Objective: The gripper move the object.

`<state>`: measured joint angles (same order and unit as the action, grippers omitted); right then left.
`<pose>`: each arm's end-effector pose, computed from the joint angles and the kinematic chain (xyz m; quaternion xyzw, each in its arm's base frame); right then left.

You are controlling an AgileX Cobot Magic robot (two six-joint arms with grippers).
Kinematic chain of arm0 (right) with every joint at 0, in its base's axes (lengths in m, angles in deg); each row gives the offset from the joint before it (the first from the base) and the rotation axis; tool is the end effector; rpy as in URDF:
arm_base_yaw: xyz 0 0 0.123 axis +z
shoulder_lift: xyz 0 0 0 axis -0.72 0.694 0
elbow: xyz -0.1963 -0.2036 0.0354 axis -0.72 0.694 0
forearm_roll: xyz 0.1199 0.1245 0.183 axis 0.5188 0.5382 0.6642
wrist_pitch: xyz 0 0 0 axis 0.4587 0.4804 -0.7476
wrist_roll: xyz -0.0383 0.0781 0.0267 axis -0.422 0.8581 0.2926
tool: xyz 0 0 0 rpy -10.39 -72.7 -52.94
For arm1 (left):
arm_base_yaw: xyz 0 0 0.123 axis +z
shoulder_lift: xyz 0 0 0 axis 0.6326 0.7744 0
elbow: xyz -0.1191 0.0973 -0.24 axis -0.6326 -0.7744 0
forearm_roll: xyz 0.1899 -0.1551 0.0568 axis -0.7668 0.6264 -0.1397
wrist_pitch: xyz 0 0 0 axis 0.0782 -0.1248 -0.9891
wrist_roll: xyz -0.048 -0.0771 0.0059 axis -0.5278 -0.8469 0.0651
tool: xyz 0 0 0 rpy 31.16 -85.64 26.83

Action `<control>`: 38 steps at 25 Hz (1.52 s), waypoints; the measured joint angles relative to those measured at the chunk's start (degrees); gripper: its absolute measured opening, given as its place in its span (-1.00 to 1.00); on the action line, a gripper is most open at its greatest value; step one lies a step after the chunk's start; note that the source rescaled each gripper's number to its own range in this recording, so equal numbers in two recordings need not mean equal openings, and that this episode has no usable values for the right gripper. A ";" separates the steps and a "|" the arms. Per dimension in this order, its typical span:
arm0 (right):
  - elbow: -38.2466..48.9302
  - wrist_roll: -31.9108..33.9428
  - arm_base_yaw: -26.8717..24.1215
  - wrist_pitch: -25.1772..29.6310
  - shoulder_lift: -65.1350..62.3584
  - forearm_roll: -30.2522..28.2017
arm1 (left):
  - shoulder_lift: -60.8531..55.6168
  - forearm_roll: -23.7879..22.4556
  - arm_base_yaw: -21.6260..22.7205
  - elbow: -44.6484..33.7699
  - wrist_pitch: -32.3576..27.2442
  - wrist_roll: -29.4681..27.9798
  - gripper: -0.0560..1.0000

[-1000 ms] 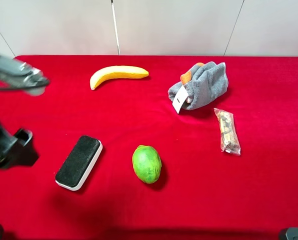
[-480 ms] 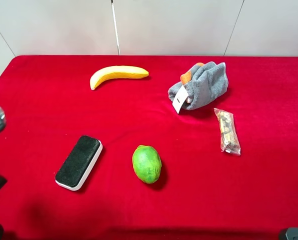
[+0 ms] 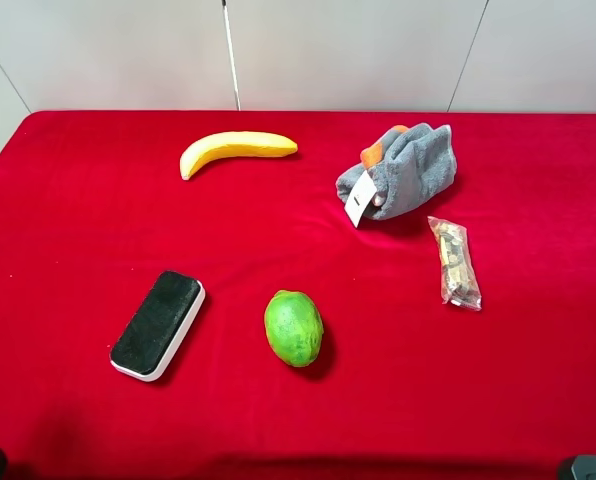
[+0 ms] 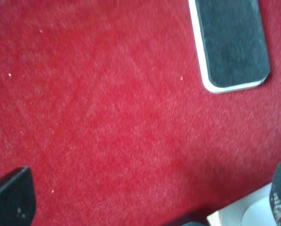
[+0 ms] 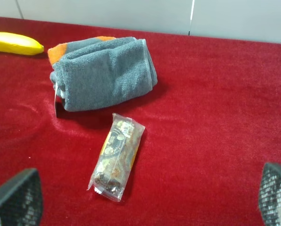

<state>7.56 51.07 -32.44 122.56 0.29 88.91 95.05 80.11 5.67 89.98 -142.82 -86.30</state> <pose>-0.0034 -0.0020 0.2794 -0.0787 0.8383 0.0694 0.5350 0.0658 -0.0318 0.2560 0.2410 0.9277 -0.0372 0.2825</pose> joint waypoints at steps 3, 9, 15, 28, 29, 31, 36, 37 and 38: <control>0.00 0.00 0.00 0.00 0.00 0.00 | -4.02 2.04 5.02 -0.04 -0.05 2.78 1.00; 0.00 0.00 0.00 0.00 0.00 0.00 | -11.36 6.05 15.53 -0.10 -0.10 8.22 1.00; 0.00 0.00 0.00 0.00 0.00 0.00 | -19.41 8.13 22.78 -0.21 -0.10 11.22 1.00; 0.00 0.00 0.00 -0.01 0.00 0.00 | -30.13 8.52 27.69 -0.27 -0.32 12.73 1.00; 0.00 0.00 0.00 -0.01 0.00 0.00 | -30.13 8.52 27.69 -0.27 -0.40 12.79 1.00; 0.00 0.00 0.00 -0.01 0.00 0.00 | -30.13 8.52 27.69 -0.27 -0.52 12.93 1.00; 0.00 0.00 0.00 -0.01 0.00 0.00 | -30.13 8.52 27.69 -0.27 -0.52 13.09 1.00; 0.00 0.00 0.00 -0.01 0.00 0.00 | -30.13 8.52 27.69 -0.27 -0.52 13.10 1.00; 0.00 0.00 0.00 -0.01 0.00 0.00 | -30.13 8.52 27.69 -0.27 -0.52 13.10 1.00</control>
<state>7.56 51.07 -32.44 122.54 0.29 88.91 64.92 88.64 33.36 89.71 -143.34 -73.20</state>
